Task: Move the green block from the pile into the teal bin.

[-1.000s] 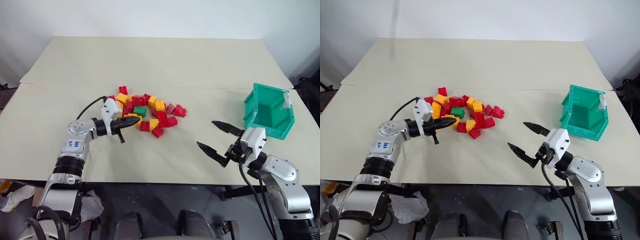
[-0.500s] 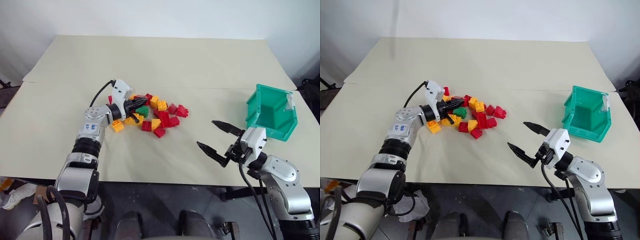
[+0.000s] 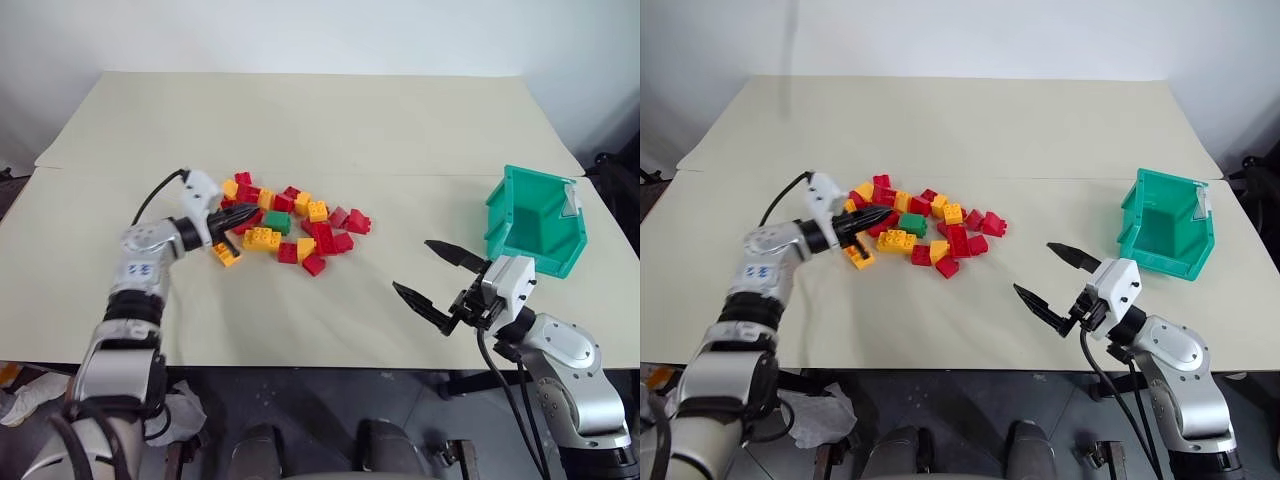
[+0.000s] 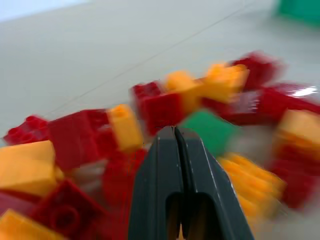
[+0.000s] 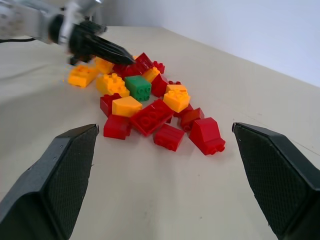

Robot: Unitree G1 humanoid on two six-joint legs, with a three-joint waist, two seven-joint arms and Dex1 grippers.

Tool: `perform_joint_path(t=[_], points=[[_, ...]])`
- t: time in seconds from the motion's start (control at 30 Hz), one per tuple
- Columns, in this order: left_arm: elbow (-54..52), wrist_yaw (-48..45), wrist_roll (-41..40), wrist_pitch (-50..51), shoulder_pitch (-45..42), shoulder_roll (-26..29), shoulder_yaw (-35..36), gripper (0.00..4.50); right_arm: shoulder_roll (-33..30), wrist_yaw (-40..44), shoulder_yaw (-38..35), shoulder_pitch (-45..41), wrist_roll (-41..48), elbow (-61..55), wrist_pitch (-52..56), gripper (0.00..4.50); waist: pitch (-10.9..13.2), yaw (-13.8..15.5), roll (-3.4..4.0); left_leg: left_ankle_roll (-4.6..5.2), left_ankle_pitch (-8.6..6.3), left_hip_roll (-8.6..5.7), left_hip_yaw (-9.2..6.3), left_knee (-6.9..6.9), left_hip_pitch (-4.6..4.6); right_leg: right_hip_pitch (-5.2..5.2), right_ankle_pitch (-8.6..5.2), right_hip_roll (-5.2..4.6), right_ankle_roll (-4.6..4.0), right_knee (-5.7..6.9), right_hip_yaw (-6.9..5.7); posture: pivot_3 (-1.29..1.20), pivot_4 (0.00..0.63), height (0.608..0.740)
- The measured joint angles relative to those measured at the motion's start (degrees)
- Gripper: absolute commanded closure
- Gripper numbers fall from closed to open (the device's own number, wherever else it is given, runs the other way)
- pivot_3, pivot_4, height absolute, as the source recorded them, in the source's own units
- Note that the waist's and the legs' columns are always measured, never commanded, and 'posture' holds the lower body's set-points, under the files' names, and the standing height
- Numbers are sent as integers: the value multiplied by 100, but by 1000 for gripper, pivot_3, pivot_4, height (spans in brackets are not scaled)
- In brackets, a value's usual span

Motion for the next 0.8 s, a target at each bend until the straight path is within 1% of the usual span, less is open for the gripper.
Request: perform_joint_path(t=[0.1,0.2,0.27,0.4,0.5,0.6,0.7,0.77,0.8], points=[[-857,-320,-498,449,575,509,481,3882,-71,125,-27,-46,16,42,-9,0,0,12,0,0,0,1,0,2,1,1,0,0,0,2,1,0,150,740],[-1659,-397,-764,718,1298,893,841,2967,-173,296,-51,-200,74,154,-9,0,0,15,1,3,-2,1,0,4,1,2,0,0,0,2,3,0,150,740],[-2053,-435,-858,813,1937,1085,1047,2327,-224,433,-51,-271,118,224,-9,0,0,12,1,3,-2,2,0,1,2,2,0,0,0,1,3,0,150,740],[-2393,-396,-910,889,3073,1346,1584,1021,-238,675,8,-425,149,393,-3,0,0,-1,1,3,-2,4,1,3,2,0,-1,0,-1,1,2,0,150,740],[-2499,-241,-981,919,3460,1394,2000,97,-235,759,50,-540,158,499,-2,0,0,35,1,4,-2,5,0,6,1,2,-1,0,-2,2,2,0,150,740],[-2661,-160,-1106,1009,3753,1403,2269,37,-222,793,77,-662,158,546,-3,0,0,35,1,6,-4,5,0,6,0,2,-1,0,-2,2,2,0,150,740],[-3031,-139,-1133,1249,3946,1403,2189,37,-219,827,103,-685,157,636,-3,0,0,34,1,6,-4,5,1,5,0,1,-1,0,-2,2,2,0,150,740],[-3298,-86,-1128,1533,3715,1390,1836,37,-219,840,117,-703,158,692,0,0,0,58,1,6,-4,4,0,9,0,2,-1,0,-2,4,2,0,150,740],[-3322,-19,-1057,1675,3267,1331,1494,37,-221,844,107,-706,160,705,5,0,0,104,1,6,-4,3,-2,14,-1,5,-1,0,-3,5,2,0,150,740]])
